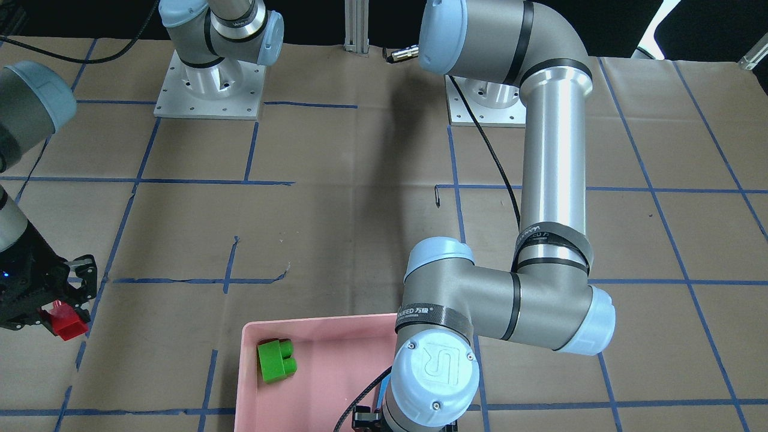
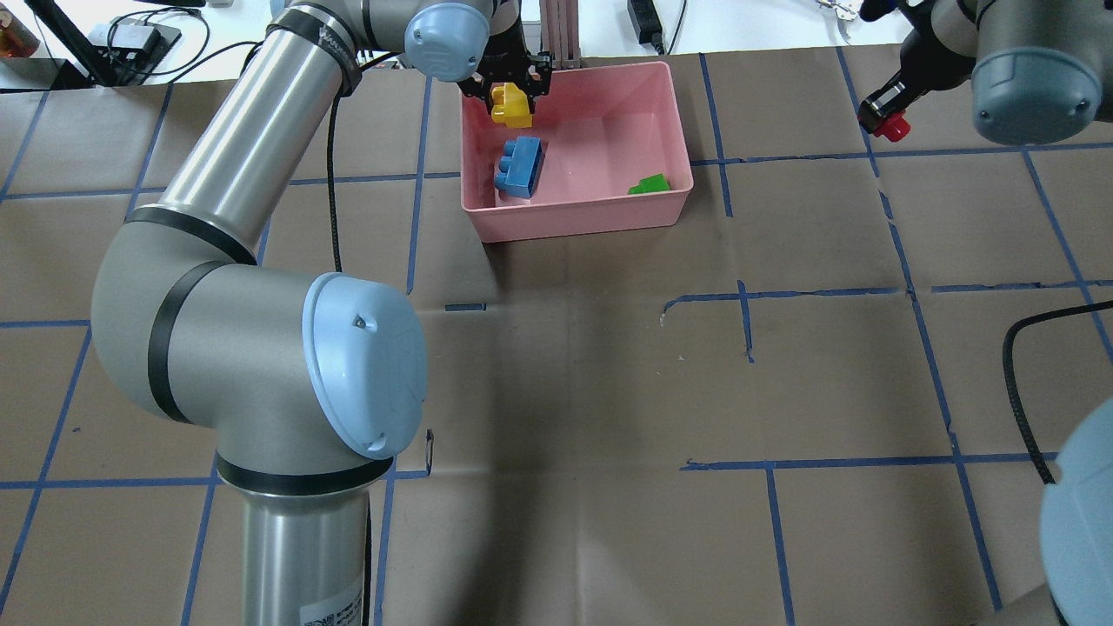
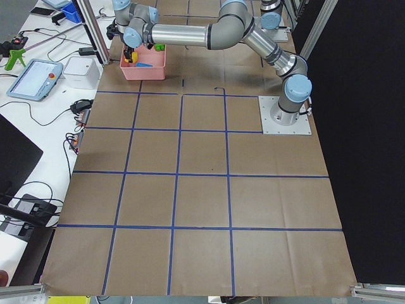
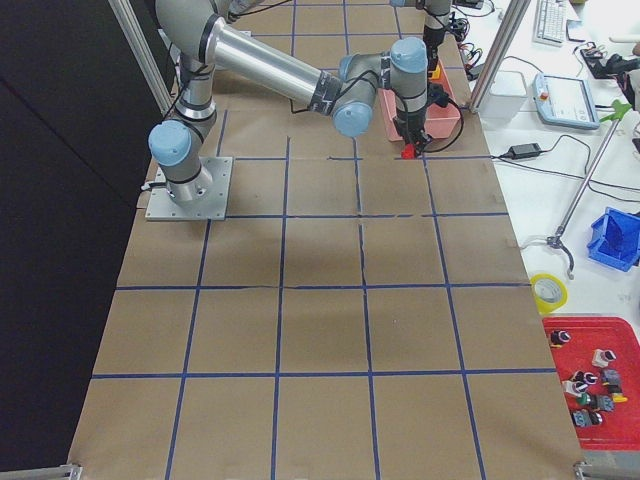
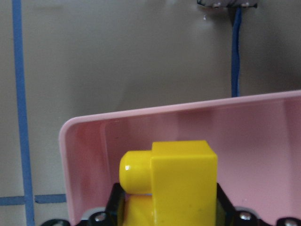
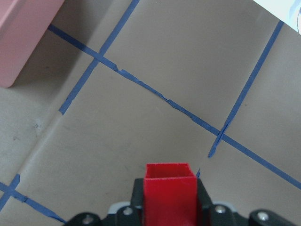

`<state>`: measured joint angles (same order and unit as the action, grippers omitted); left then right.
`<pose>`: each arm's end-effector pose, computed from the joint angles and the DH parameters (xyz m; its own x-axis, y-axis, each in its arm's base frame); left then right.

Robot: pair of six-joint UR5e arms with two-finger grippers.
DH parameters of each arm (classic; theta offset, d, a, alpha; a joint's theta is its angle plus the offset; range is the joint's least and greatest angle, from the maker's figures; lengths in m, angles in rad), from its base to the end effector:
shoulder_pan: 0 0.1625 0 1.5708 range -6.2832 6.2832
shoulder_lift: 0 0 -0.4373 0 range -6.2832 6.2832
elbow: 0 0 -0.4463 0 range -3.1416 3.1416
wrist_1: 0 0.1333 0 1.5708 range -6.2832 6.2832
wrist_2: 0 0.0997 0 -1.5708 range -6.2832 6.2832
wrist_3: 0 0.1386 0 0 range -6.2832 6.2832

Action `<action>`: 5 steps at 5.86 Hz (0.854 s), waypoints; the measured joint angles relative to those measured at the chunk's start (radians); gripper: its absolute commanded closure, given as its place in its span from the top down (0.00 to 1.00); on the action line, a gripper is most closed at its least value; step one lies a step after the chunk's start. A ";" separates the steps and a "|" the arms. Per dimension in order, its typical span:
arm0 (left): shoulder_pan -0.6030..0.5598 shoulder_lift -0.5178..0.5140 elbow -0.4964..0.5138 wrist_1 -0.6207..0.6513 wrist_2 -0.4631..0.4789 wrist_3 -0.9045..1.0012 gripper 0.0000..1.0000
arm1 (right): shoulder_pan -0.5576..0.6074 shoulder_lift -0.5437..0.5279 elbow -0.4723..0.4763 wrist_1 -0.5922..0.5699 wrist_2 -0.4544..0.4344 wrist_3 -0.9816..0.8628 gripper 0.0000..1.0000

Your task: Put all blocks into box

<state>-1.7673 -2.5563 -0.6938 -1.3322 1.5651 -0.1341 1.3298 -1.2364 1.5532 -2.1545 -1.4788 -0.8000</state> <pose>-0.3121 -0.8810 0.2313 -0.9977 0.0642 0.0229 0.0607 0.9899 -0.1278 -0.0253 -0.7148 0.3297 -0.8429 -0.5228 0.1275 -0.5374 0.8062 -0.2473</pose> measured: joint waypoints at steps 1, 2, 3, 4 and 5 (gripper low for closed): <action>-0.004 0.012 -0.006 0.027 0.005 -0.004 1.00 | 0.009 -0.001 -0.018 0.003 0.033 0.013 0.01; -0.004 0.052 -0.011 0.008 0.014 -0.009 1.00 | 0.027 0.005 -0.040 0.004 0.067 0.025 0.02; 0.003 0.108 -0.016 -0.051 0.022 -0.008 1.00 | 0.058 0.017 -0.061 0.006 0.105 0.038 0.03; 0.031 0.179 -0.032 -0.130 0.024 -0.001 1.00 | 0.116 0.034 -0.086 0.006 0.161 0.081 0.03; 0.075 0.260 -0.081 -0.201 0.024 0.033 1.00 | 0.189 0.071 -0.118 0.002 0.238 0.160 0.03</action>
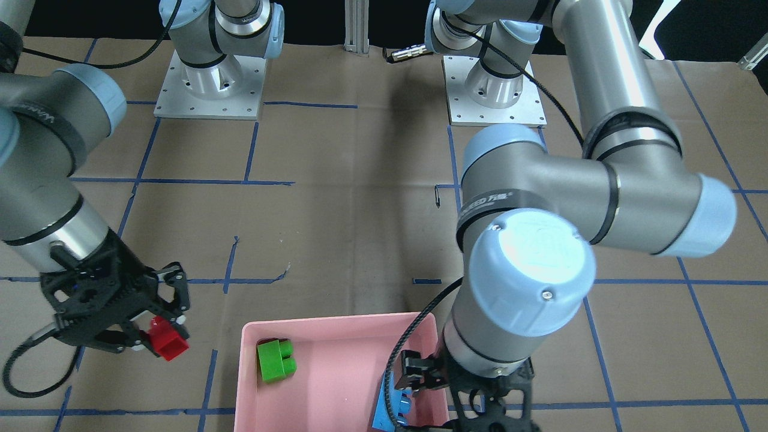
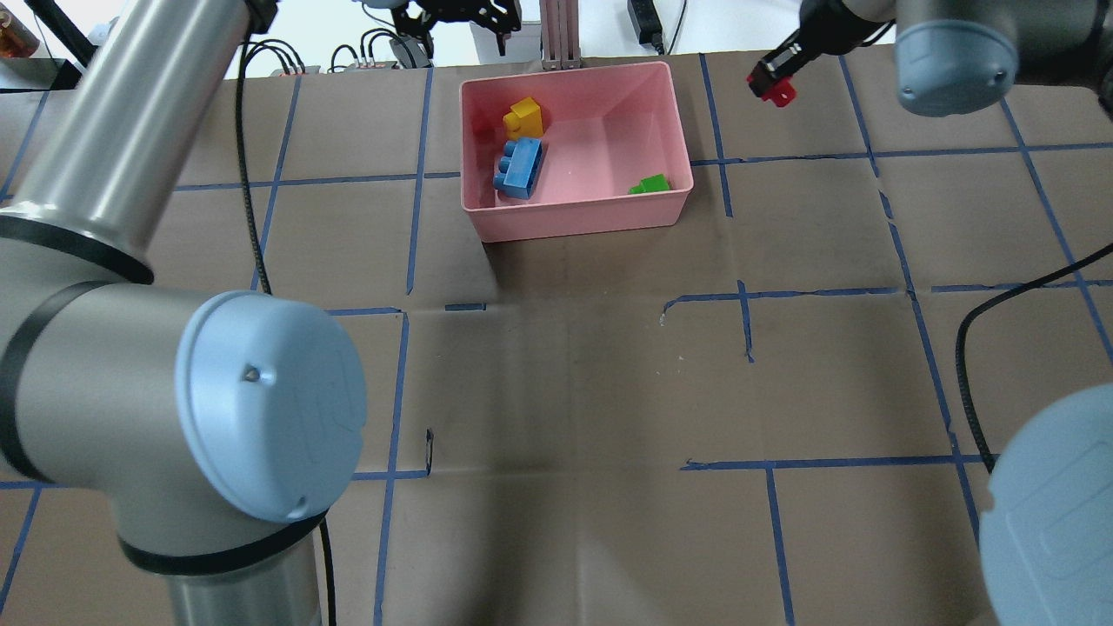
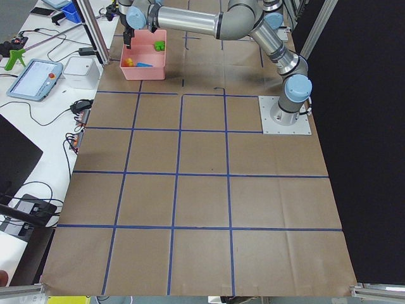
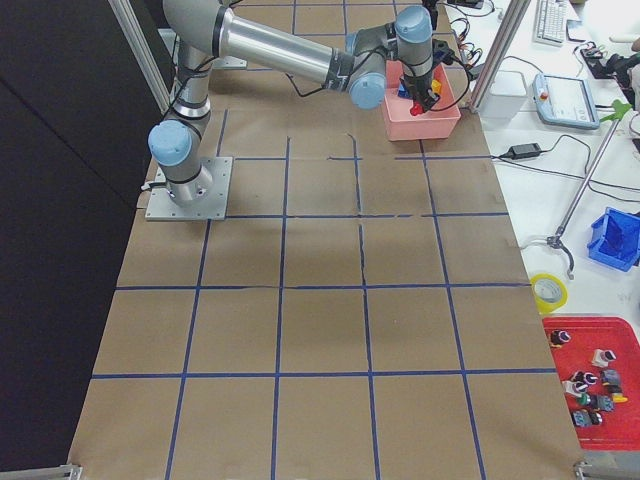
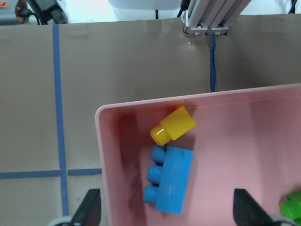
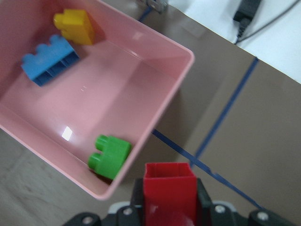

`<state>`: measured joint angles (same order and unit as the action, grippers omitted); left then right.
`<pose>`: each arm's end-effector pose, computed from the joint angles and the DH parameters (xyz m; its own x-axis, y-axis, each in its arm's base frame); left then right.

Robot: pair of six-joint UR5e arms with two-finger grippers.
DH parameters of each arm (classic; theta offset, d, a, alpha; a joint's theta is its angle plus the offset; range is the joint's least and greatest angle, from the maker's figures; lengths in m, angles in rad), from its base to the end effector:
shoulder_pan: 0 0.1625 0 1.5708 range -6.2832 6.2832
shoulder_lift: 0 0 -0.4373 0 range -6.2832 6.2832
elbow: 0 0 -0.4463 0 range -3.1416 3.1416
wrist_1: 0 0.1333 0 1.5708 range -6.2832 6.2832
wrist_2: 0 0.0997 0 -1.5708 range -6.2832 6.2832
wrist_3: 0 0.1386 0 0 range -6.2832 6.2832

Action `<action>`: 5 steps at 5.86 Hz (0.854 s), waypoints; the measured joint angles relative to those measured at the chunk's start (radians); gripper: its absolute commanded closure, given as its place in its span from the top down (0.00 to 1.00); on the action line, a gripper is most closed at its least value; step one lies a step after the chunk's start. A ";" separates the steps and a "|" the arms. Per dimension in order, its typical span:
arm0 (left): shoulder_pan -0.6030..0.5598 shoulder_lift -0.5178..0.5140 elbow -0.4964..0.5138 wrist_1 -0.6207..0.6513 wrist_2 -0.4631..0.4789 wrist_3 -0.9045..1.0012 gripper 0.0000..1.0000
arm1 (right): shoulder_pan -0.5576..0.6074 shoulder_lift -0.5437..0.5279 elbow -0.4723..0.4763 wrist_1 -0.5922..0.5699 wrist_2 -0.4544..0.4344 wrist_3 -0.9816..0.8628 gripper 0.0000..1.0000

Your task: Put all blocks into box

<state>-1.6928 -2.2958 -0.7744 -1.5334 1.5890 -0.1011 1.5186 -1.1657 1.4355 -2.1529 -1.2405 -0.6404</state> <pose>-0.2332 -0.8271 0.3947 -0.9998 0.0195 -0.0070 0.0202 0.9937 -0.1098 0.1395 -0.7460 0.3513 -0.7913 -0.6081 -0.0639 -0.5277 0.7321 -0.4308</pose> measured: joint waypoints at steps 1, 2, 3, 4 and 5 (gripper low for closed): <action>0.050 0.109 -0.103 -0.046 -0.001 0.078 1.00 | 0.071 0.061 -0.042 -0.030 0.074 0.091 0.05; 0.093 0.243 -0.250 -0.060 -0.004 0.144 1.00 | 0.129 0.135 -0.095 -0.086 0.114 0.154 0.39; 0.113 0.394 -0.424 -0.054 -0.008 0.165 1.00 | 0.162 0.187 -0.132 -0.121 0.119 0.177 0.99; 0.119 0.520 -0.576 -0.032 -0.008 0.165 1.00 | 0.180 0.208 -0.145 -0.130 0.095 0.186 1.00; 0.119 0.606 -0.670 -0.013 -0.010 0.165 1.00 | 0.189 0.212 -0.149 -0.127 0.055 0.187 1.00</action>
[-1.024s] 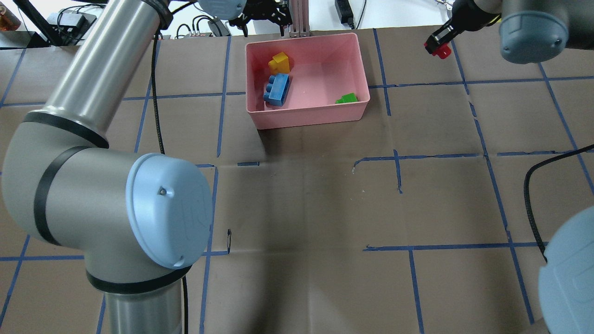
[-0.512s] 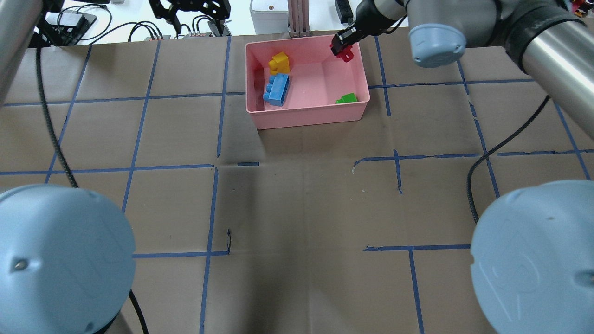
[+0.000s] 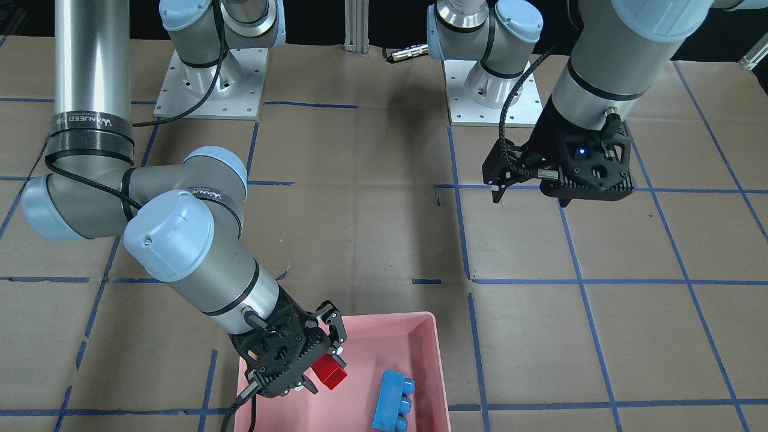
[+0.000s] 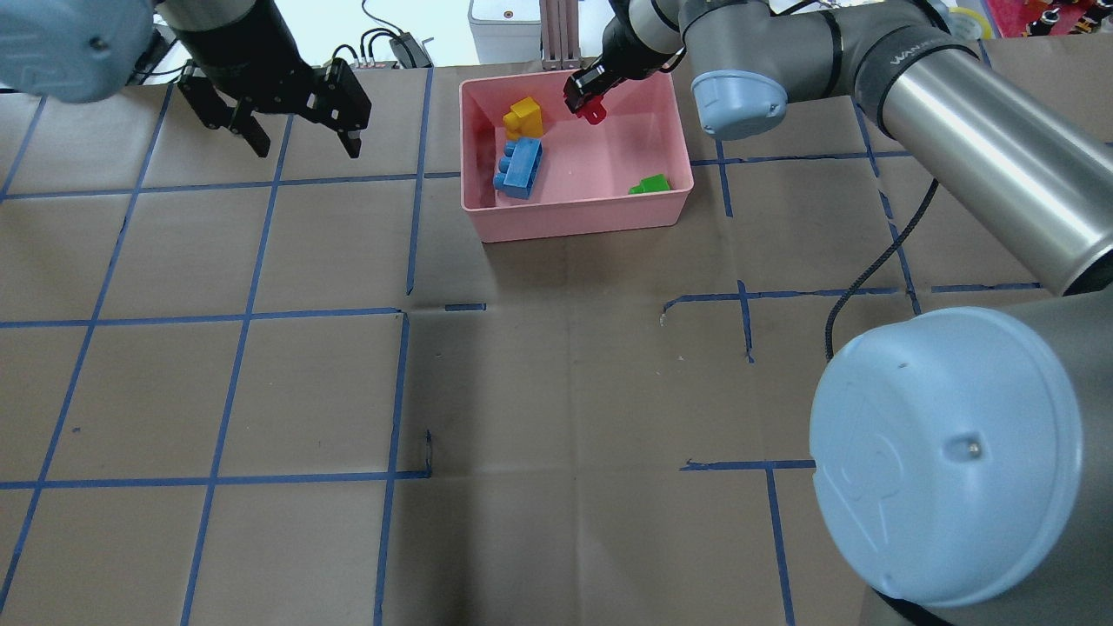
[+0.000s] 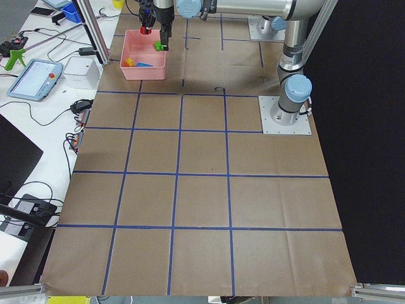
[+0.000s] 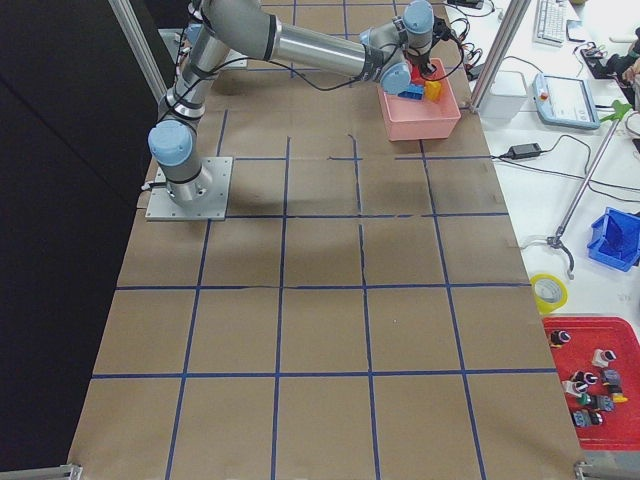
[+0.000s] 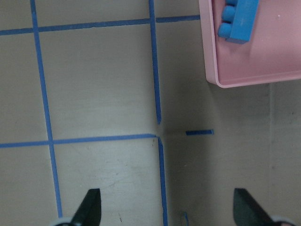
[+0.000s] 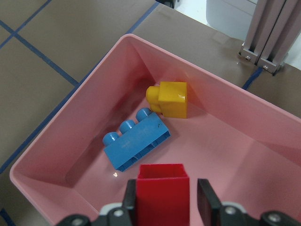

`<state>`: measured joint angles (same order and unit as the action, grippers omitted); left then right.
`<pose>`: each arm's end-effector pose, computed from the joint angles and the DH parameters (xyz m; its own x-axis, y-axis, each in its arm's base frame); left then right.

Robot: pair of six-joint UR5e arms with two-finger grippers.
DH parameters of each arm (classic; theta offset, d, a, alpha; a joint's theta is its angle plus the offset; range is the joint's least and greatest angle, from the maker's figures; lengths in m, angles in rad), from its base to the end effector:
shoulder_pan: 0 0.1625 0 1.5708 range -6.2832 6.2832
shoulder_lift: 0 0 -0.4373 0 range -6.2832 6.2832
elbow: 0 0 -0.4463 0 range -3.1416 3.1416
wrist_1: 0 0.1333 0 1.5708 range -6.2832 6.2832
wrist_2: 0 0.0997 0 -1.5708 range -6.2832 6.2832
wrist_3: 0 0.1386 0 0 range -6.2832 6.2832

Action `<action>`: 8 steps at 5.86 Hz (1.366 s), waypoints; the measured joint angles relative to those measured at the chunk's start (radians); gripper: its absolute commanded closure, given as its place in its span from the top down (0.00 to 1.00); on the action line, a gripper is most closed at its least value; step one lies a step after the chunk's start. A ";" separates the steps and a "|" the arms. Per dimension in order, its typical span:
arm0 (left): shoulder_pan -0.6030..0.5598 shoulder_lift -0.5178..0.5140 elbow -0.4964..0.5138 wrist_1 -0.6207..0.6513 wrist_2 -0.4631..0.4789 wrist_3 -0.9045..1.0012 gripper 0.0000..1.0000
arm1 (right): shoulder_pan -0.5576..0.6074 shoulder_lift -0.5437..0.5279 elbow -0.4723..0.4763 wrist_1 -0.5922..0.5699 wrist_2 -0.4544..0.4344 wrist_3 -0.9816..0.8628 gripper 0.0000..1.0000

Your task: Put all blocks into box

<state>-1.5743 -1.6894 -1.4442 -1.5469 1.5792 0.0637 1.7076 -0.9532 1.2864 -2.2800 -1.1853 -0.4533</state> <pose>-0.1342 -0.6016 0.4649 -0.9977 0.0668 -0.0104 0.0671 0.9973 -0.0313 0.2948 -0.7820 0.2902 -0.7528 -0.6401 -0.1536 -0.5078 0.7131 -0.4833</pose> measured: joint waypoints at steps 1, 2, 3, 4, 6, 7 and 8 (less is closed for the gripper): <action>-0.002 0.045 -0.041 0.006 -0.005 0.006 1.00 | 0.004 -0.001 -0.004 0.010 -0.031 -0.003 1.00; -0.003 0.059 -0.053 0.008 -0.012 0.014 1.00 | 0.005 -0.007 -0.007 0.059 -0.044 -0.006 1.00; -0.004 0.063 -0.054 0.008 -0.016 0.017 1.00 | 0.004 -0.015 -0.015 0.143 -0.052 -0.007 1.00; -0.004 0.068 -0.054 0.008 -0.017 0.018 1.00 | 0.003 -0.019 -0.032 0.194 -0.057 -0.007 1.00; -0.004 0.071 -0.056 0.008 -0.013 0.019 1.00 | -0.019 -0.072 -0.067 0.369 -0.093 -0.003 1.00; -0.004 0.072 -0.058 0.007 -0.013 0.019 1.00 | -0.047 -0.156 -0.069 0.543 -0.169 0.005 1.00; -0.004 0.071 -0.059 0.007 -0.014 0.019 1.00 | -0.075 -0.247 -0.067 0.719 -0.236 0.064 1.00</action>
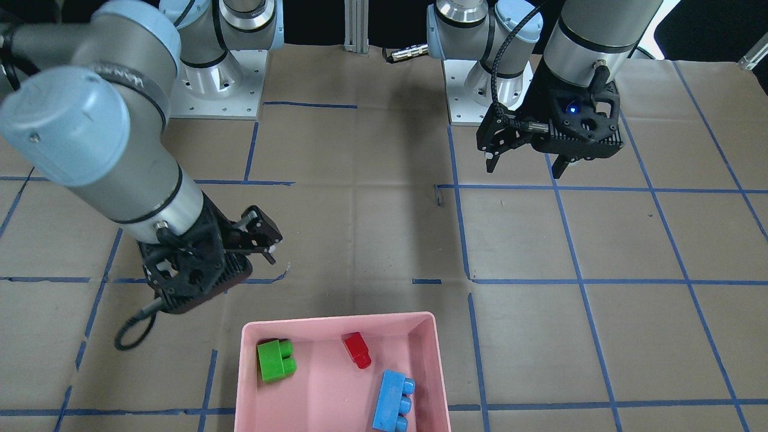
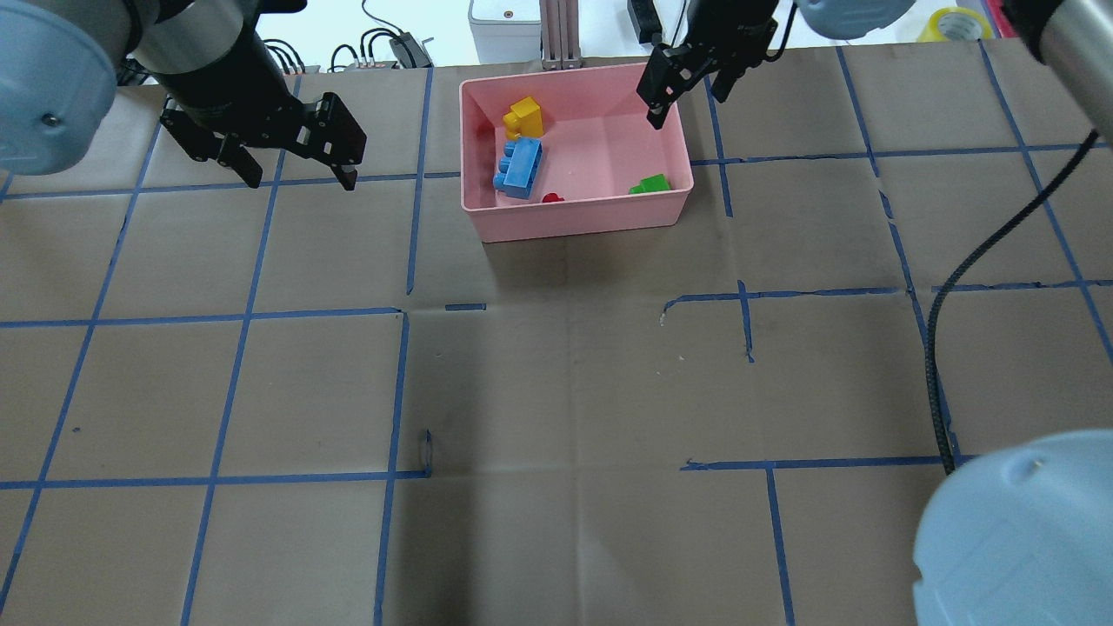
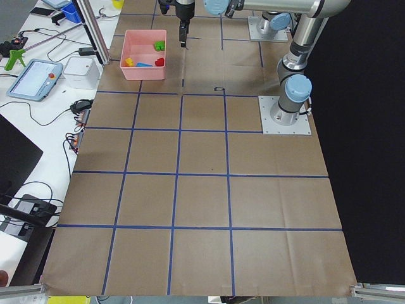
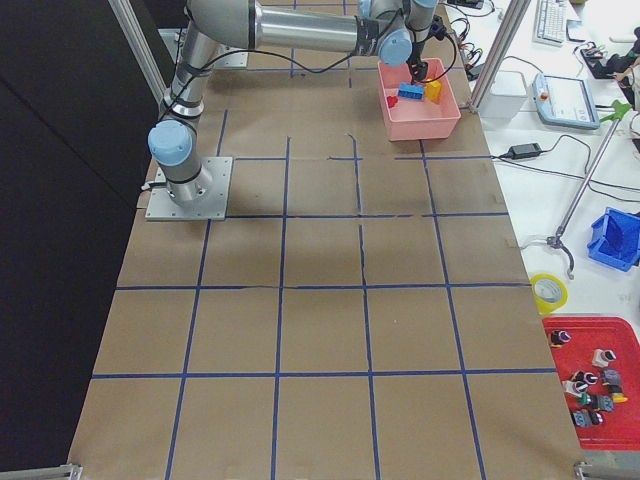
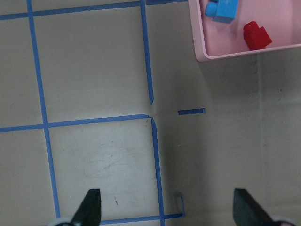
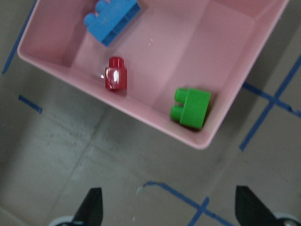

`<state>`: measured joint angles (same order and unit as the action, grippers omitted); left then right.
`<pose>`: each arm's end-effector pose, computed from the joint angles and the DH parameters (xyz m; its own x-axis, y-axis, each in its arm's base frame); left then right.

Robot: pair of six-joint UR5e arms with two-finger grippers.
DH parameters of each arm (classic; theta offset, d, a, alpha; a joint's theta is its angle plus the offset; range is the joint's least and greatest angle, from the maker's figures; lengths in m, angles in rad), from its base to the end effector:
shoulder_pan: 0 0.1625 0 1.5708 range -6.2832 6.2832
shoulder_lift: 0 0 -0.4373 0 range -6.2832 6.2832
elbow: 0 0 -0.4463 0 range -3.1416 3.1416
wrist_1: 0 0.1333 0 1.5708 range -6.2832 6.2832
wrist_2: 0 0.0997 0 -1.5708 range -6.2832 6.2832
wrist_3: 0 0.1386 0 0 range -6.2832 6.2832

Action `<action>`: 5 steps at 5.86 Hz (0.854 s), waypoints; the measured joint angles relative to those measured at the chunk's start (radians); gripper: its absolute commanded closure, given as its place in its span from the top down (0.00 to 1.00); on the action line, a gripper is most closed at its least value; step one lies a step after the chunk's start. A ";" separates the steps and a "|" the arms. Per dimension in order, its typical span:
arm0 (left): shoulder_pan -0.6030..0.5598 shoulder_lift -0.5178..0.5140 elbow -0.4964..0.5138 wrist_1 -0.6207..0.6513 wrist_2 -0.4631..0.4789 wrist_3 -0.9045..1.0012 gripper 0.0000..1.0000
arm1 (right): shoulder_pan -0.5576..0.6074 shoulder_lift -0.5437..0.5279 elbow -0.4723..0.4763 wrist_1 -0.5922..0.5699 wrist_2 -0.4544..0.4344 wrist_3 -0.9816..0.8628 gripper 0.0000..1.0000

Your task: Put all blocks into box

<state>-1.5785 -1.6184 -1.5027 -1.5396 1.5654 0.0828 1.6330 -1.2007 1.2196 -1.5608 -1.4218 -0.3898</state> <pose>-0.1385 -0.5727 0.4752 -0.9959 0.0905 0.0011 0.0904 0.9946 -0.0519 0.1971 -0.6892 0.4219 -0.8896 -0.4320 -0.1482 -0.4326 0.9011 -0.0297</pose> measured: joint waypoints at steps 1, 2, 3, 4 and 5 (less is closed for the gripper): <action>0.000 -0.001 -0.001 0.001 -0.002 0.000 1.00 | -0.011 -0.084 0.007 0.138 -0.026 0.123 1.00; 0.000 -0.001 -0.001 0.001 -0.002 0.000 1.00 | -0.010 -0.174 0.045 0.220 -0.036 0.253 1.00; 0.000 -0.001 -0.002 0.001 -0.001 0.000 1.00 | -0.010 -0.283 0.145 0.237 -0.044 0.359 1.00; 0.000 0.000 -0.002 0.000 -0.001 -0.001 1.00 | -0.009 -0.402 0.297 0.159 -0.061 0.402 1.00; 0.000 0.001 -0.002 0.000 -0.002 -0.001 1.00 | -0.010 -0.486 0.426 0.060 -0.095 0.415 1.00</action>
<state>-1.5785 -1.6174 -1.5048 -1.5400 1.5636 0.0814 1.6233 -1.6868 1.6456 -1.5004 -1.5167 0.0249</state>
